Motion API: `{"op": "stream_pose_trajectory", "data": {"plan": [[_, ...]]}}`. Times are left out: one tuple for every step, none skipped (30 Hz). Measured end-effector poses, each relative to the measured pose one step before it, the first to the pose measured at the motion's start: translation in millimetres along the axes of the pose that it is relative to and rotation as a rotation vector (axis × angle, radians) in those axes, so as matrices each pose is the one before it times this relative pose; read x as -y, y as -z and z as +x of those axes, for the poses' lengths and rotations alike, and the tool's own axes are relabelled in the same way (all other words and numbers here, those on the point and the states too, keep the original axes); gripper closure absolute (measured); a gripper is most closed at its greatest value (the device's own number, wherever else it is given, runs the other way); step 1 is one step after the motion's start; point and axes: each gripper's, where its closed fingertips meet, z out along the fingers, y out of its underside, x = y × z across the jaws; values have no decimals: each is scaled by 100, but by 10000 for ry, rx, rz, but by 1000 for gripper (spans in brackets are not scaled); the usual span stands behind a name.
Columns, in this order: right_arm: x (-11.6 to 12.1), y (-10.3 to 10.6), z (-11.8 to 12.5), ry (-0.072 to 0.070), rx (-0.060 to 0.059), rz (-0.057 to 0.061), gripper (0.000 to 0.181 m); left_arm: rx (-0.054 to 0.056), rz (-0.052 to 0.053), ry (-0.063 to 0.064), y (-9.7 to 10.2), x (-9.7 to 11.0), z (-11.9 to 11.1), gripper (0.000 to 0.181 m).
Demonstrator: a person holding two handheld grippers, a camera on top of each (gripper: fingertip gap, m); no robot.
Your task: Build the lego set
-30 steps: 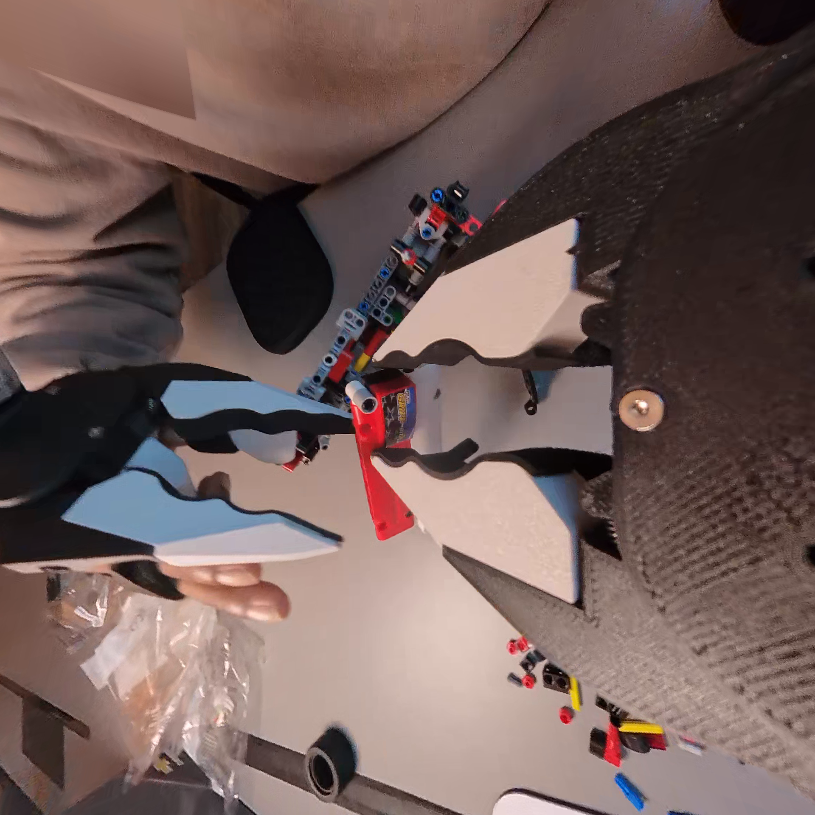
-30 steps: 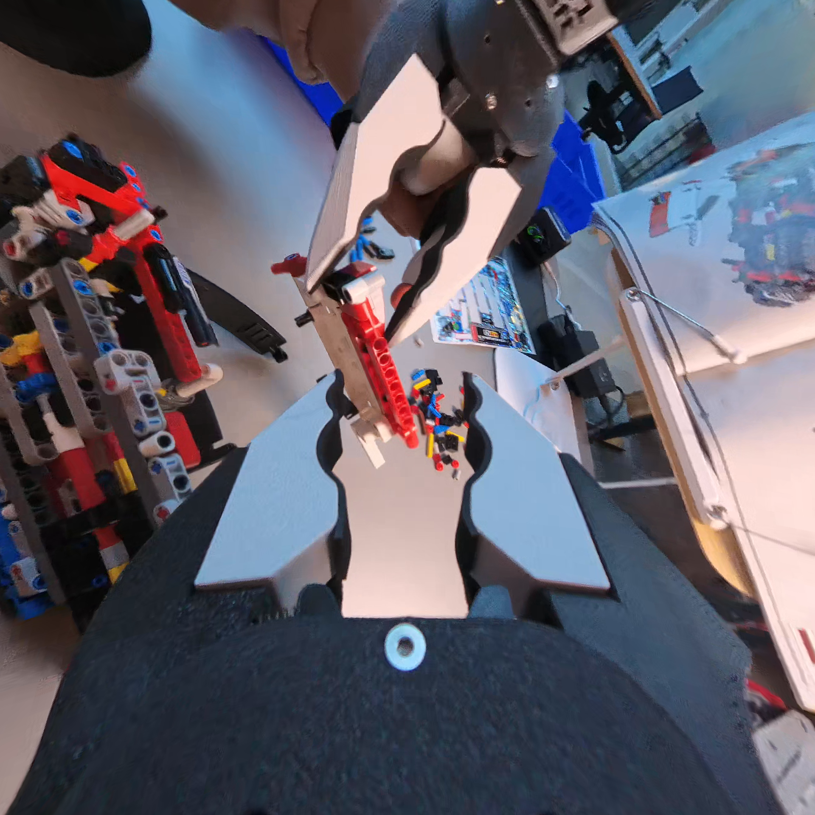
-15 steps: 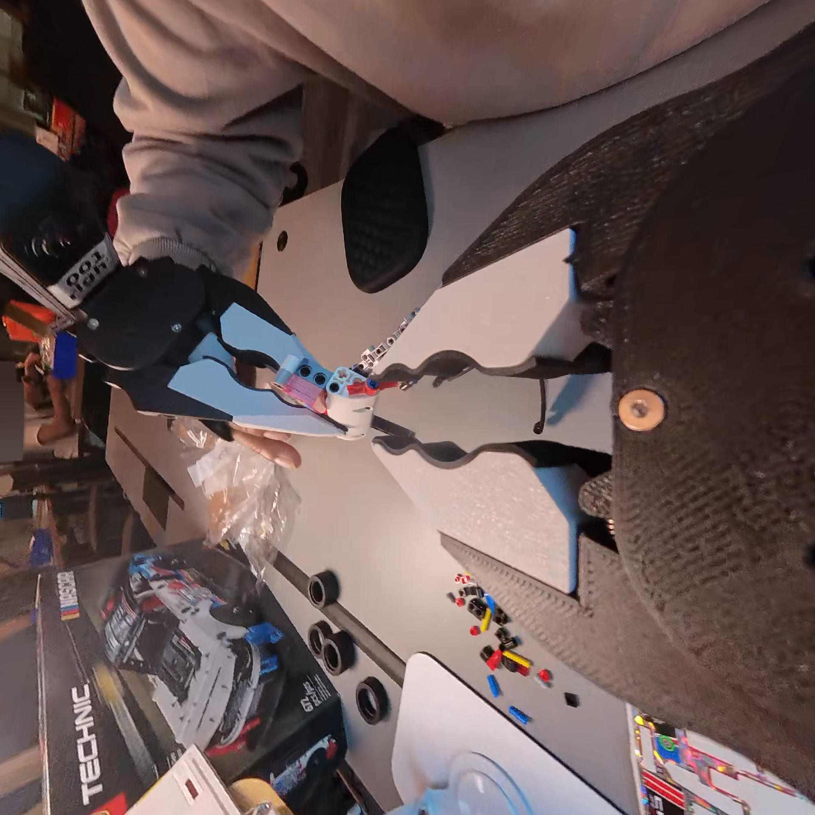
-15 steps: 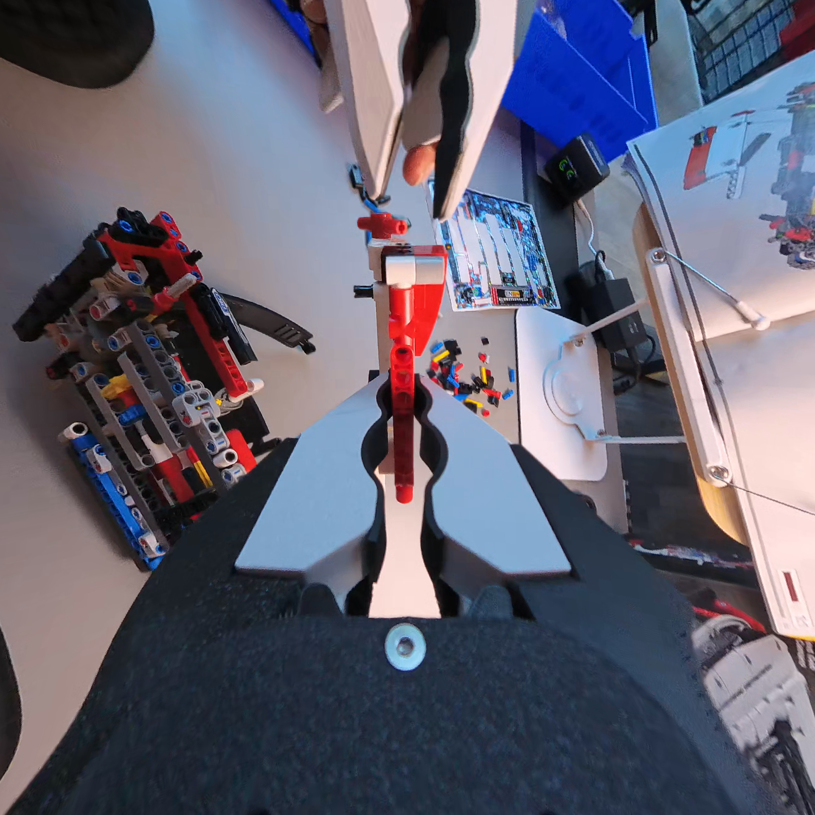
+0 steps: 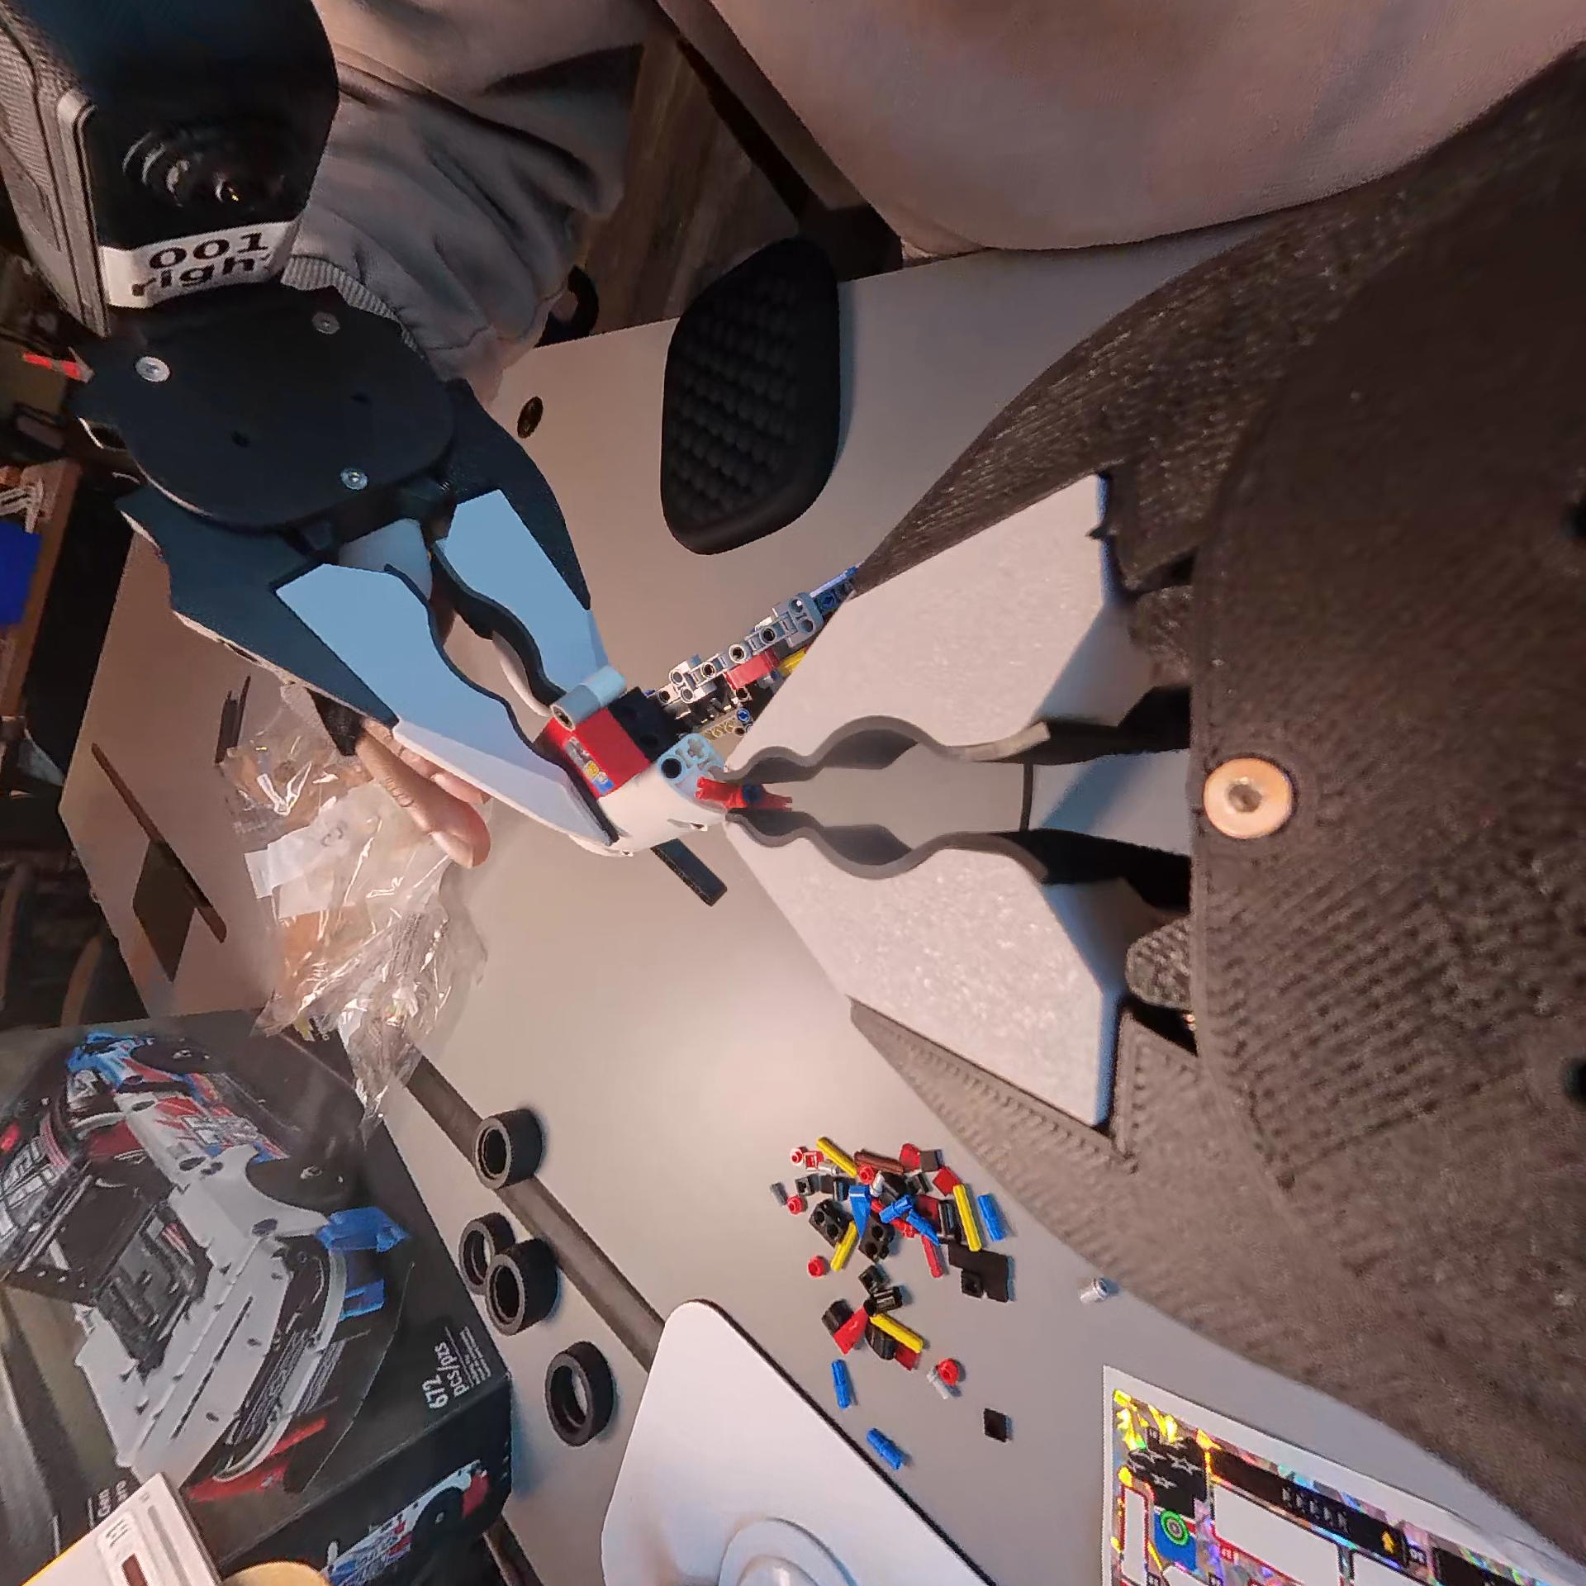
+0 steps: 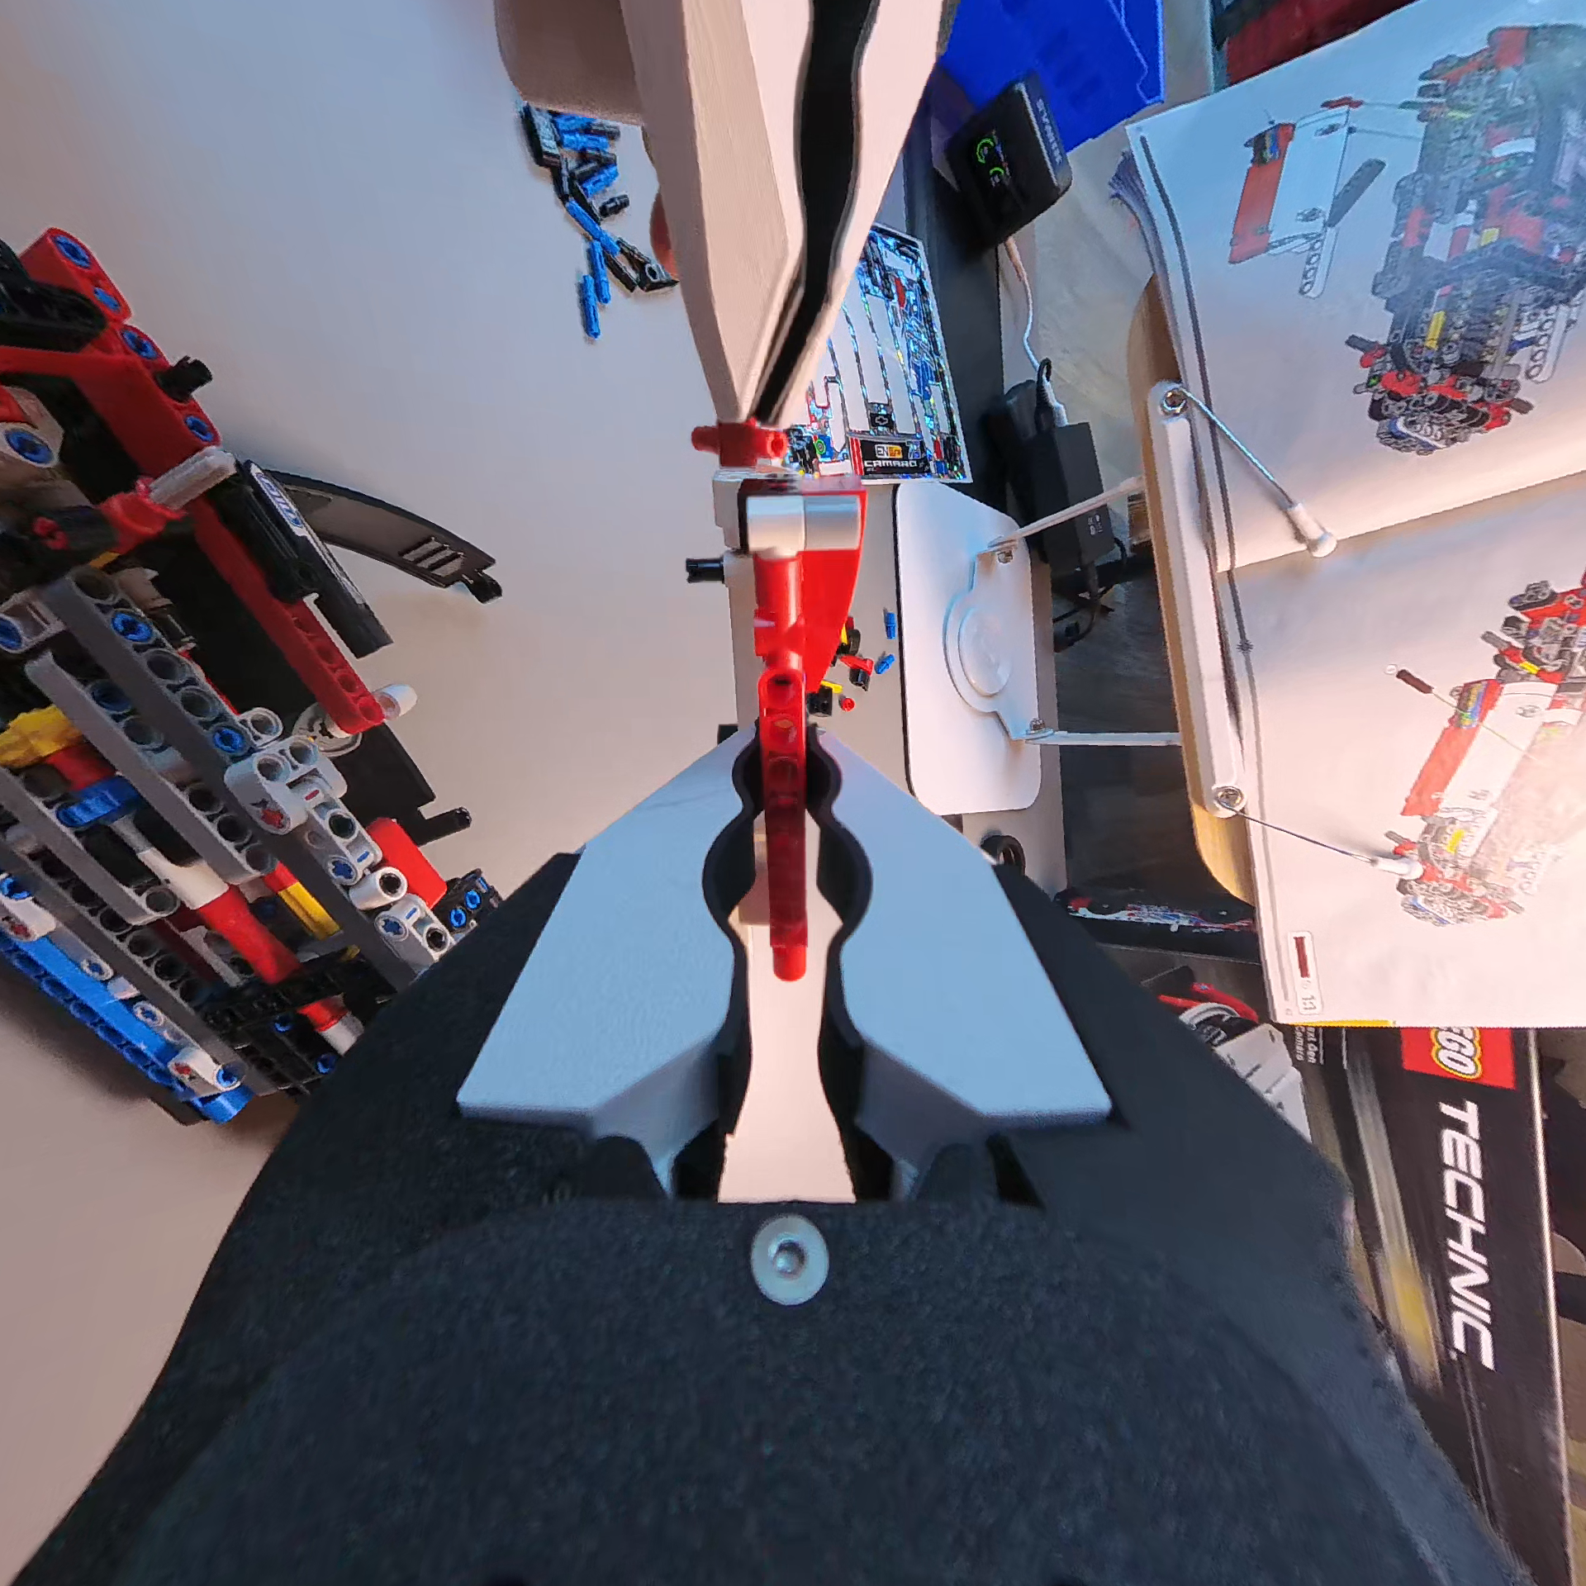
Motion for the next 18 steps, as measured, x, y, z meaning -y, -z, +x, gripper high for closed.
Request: {"op": "stream_pose_trajectory", "data": {"plan": [[-9, 51, -4, -100, -50, 20, 177, -15, -44, -13, -26, 1, 36, 178], [13, 59, -45, -101, -22, 31, 177, -19, 15, 2, 28, 81, 36, 178], [37, 66, -26, -94, -15, 34, 177, -91, 23, 38, 64, 116, 113, 177], [72, 61, -88, -26, 25, 24, 177, -126, -40, 7, 46, 40, 156, 174], [59, 36, 12, 21, -38, 4, 177, -29, -102, -22, -11, -48, 47, 170], [35, -10, 47, -5, -29, -11, 177, 15, -138, -91, -69, -115, -13, 170], [49, -34, -9, -28, 45, 7, 177, 99, -120, -104, -100, -79, -130, 172], [150, -32, -56, 27, 63, 83, 177, 99, -88, -89, -95, -41, -136, 175], [14, -45, 35, 40, -17, -3, 177, 26, -76, -2, -79, -8, -72, 175], [-46, -35, 58, 97, -45, -43, 177, 18, -81, 74, -50, -34, -112, 176], [-1, -4, 53, 82, -53, 18, 177, -25, -47, 157, -7, -10, -102, 176], [44, 43, 98, 6, -79, 58, 177, -42, 35, 270, 43, 57, -122, 176], [81, 84, 152, -5, -128, 75, 177, -89, 180, 446, 70, 201, -134, 176], [82, 104, 246, 92, -234, 83, 177, -176, 265, 649, 66, 247, -84, 176], [93, 119, 332, 191, -342, 80, 178, -213, 341, 768, 61, 286, -102, 176], [98, 123, 383, 246, -419, 74, 178, -283, 411, 824, 61, 312, -68, 176], [118, 115, 277, 222, -361, 88, 178, -300, 358, 846, 57, 194, -71, 176], [138, 125, 252, 140, -340, 118, 177, -274, 372, 805, 75, 171, -98, 176]]}}
